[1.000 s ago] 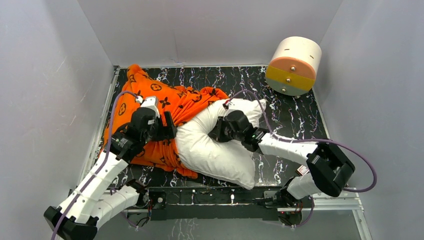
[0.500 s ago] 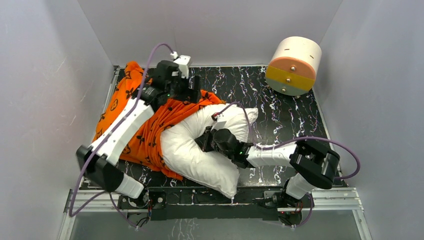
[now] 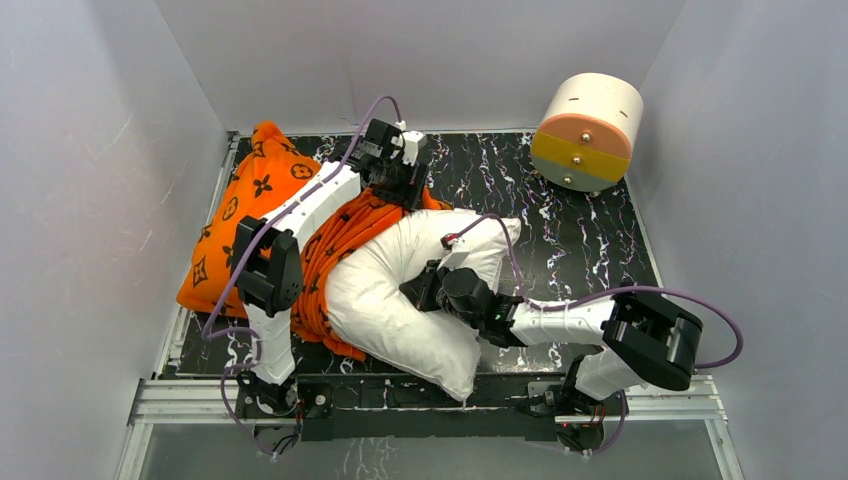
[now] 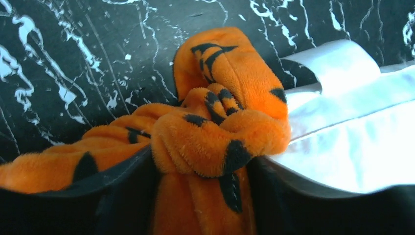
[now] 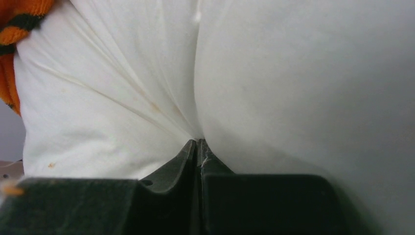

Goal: Remove the pillowcase from the pillow
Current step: Remove the pillow from the pillowcase.

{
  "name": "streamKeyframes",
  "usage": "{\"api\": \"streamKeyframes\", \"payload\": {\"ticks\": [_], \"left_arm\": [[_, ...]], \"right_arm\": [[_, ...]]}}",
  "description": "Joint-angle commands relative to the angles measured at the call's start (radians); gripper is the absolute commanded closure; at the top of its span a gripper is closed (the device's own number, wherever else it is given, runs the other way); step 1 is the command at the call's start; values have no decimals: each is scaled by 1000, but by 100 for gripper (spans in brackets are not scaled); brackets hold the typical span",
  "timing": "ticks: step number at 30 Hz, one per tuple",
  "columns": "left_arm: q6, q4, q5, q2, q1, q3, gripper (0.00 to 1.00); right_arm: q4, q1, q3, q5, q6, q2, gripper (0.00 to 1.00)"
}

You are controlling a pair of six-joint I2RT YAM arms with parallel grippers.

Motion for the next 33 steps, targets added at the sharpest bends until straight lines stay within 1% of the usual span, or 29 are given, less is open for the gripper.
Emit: {"api": "streamKeyframes", "payload": {"ticks": [1,2,3,4,5,7,8,10,11,13,14,15,16,19,22,25,31,33], "left_arm": [[-12,-37,-176,-53,5,-42,61],[-25,-27,-264,-68,5,-60,82],[-35,-22,-318,-80,5,-73,97],[-43,-20,-365,-91,5,-82,100],[-50,-14,-388,-99,7,-91,100],[-53,8,-380,-122,7,-117,100],[-67,21,-373,-133,6,-127,100],[-96,45,-353,-158,6,-146,100],[-115,57,-339,-171,7,-153,100],[-144,78,-329,-196,7,-169,100],[-158,87,-331,-209,7,-181,100],[-167,94,-333,-221,7,-193,100],[-178,101,-335,-233,6,-205,100],[-199,118,-334,-273,7,-245,100],[-206,128,-346,-303,7,-270,100],[-204,128,-357,-318,5,-286,100],[-226,142,-336,-364,4,-338,100],[-228,143,-321,-366,5,-340,100]], "right_arm": [[-524,22,-93,-32,31,35,84],[-553,23,-82,-25,38,9,83],[-587,21,-66,-18,42,-24,82],[-635,21,-44,-6,42,-61,81],[-678,18,-22,8,41,-100,80],[-771,10,34,43,25,-186,77],[-818,2,63,71,19,-234,69],[-915,-34,112,148,24,-329,37],[-968,-73,141,174,25,-392,30],[-1031,-182,197,156,-11,-482,25],[-1043,-261,232,124,-41,-521,22],[-1054,-294,255,106,-56,-550,18],[-1073,-356,279,100,-61,-571,14],[-1143,-452,352,112,-58,-564,8],[-1150,-506,390,82,-66,-501,2],[-1108,-558,415,14,-40,-433,1],[-819,-679,323,-203,70,-400,1],[-664,-732,238,-339,119,-393,1]]}}
